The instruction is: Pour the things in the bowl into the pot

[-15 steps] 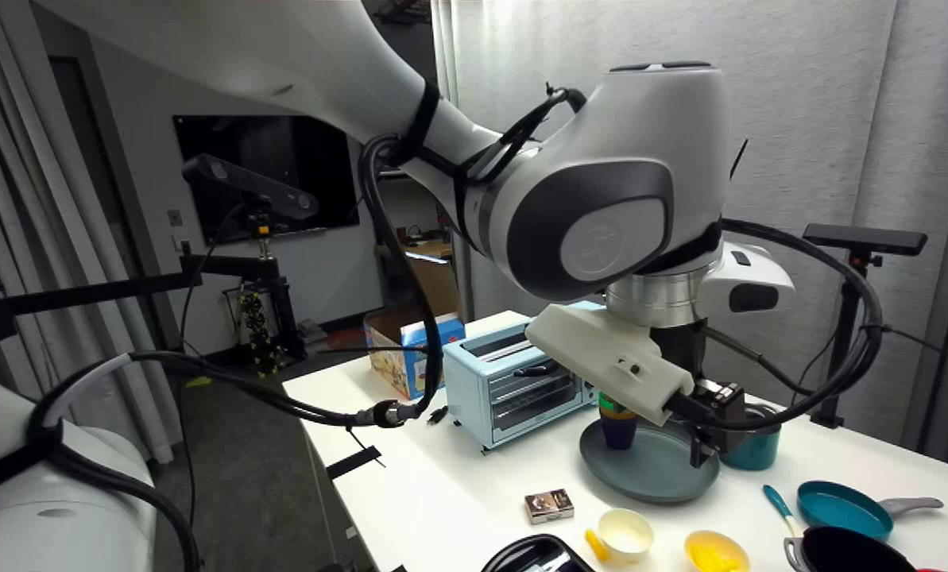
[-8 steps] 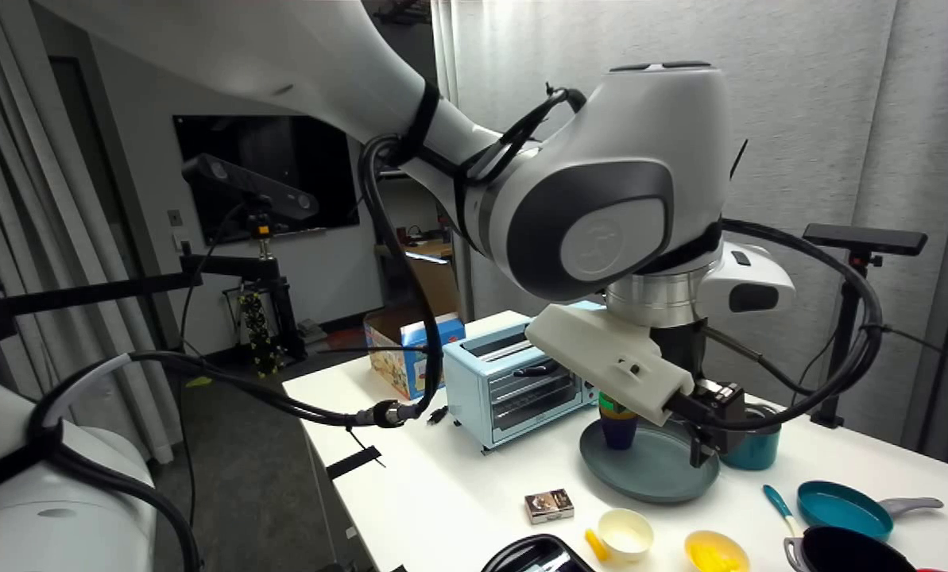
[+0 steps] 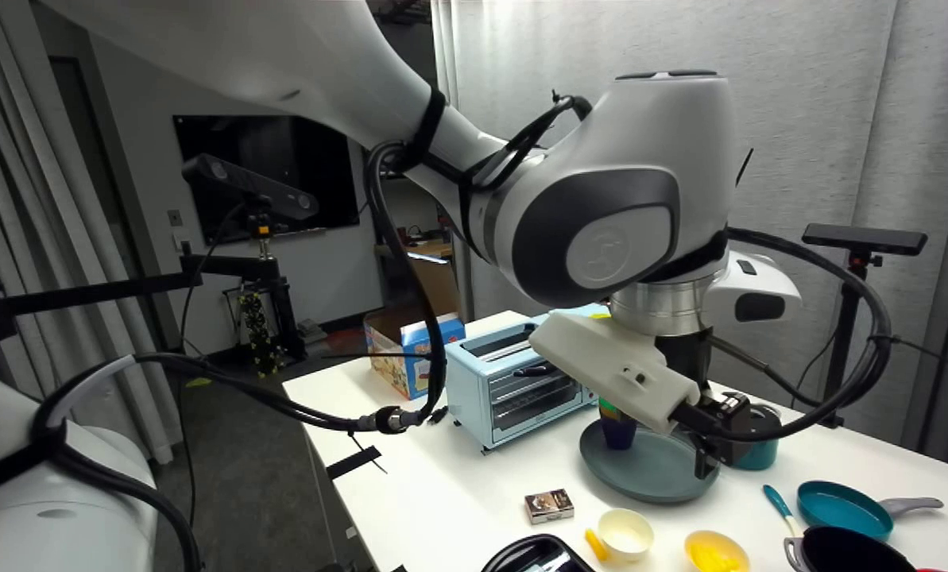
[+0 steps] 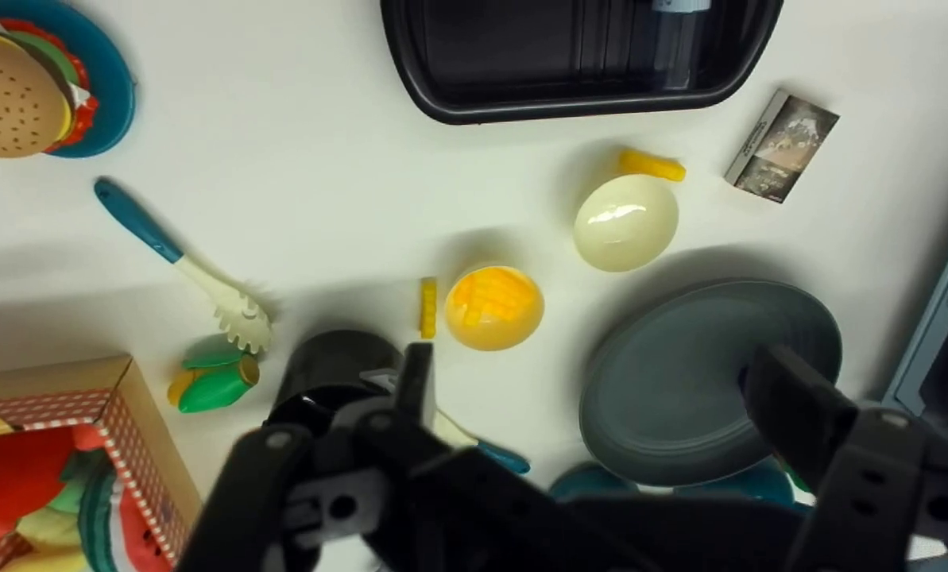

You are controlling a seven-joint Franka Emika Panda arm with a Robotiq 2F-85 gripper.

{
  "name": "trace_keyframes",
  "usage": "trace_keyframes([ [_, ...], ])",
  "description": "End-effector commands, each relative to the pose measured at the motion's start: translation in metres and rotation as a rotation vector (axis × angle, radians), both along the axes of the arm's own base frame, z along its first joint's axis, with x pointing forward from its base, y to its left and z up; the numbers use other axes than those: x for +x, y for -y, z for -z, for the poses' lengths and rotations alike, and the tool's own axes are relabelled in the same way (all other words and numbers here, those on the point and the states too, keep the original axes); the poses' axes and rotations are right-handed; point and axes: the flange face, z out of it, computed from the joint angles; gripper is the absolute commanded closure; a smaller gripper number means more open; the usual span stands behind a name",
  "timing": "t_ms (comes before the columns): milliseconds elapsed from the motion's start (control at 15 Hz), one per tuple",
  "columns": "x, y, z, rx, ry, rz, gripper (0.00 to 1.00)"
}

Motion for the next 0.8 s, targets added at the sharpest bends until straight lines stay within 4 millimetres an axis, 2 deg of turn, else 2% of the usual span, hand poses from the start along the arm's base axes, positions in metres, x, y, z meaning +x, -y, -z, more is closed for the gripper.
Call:
trace_keyframes([
  [0,0.007,0.009,0.019,-0.010,-0.047,0.001,0.00],
  [400,0.017,0.018,0.068,-0.002,-0.139,0.017,0.00],
  [733,0.036,0.025,0.106,-0.007,-0.149,0.047,0.00],
])
